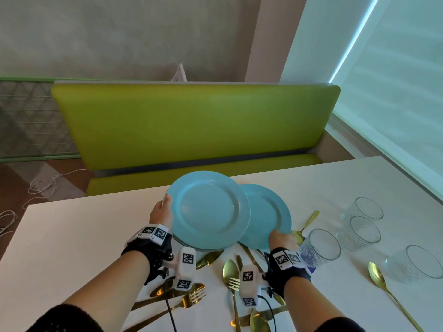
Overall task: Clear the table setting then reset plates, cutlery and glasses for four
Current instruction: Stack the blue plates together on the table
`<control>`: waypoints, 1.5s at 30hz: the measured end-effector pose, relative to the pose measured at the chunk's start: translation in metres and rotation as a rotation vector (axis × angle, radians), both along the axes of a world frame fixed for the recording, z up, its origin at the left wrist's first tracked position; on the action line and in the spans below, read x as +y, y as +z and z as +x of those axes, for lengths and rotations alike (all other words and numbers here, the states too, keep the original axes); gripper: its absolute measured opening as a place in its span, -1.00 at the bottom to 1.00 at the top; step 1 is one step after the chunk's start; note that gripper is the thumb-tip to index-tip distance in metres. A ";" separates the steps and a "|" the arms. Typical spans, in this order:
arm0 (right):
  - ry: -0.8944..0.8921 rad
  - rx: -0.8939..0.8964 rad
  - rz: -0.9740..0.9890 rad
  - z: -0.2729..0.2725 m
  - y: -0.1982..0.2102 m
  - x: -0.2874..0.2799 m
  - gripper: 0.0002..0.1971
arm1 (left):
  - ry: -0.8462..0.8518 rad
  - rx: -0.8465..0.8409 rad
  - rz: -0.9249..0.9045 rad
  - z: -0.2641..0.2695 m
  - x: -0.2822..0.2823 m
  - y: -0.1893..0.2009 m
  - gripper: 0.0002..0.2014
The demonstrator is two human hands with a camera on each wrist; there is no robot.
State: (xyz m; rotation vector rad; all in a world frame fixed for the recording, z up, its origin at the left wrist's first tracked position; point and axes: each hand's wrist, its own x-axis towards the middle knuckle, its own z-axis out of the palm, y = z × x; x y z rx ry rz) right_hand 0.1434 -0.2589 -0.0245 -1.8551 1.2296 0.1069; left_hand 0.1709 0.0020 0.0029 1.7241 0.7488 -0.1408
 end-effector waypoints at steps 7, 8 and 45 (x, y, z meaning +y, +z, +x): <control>0.083 -0.001 0.269 -0.005 -0.012 -0.018 -0.65 | 0.022 0.014 0.028 0.002 0.003 0.002 -0.45; 0.099 -0.028 0.317 -0.003 -0.015 -0.020 -0.73 | 0.026 0.011 0.027 0.001 0.002 0.001 -0.45; 0.125 -0.300 0.422 -0.052 0.005 0.235 -0.40 | -0.078 0.036 0.240 -0.074 0.175 -0.007 -0.56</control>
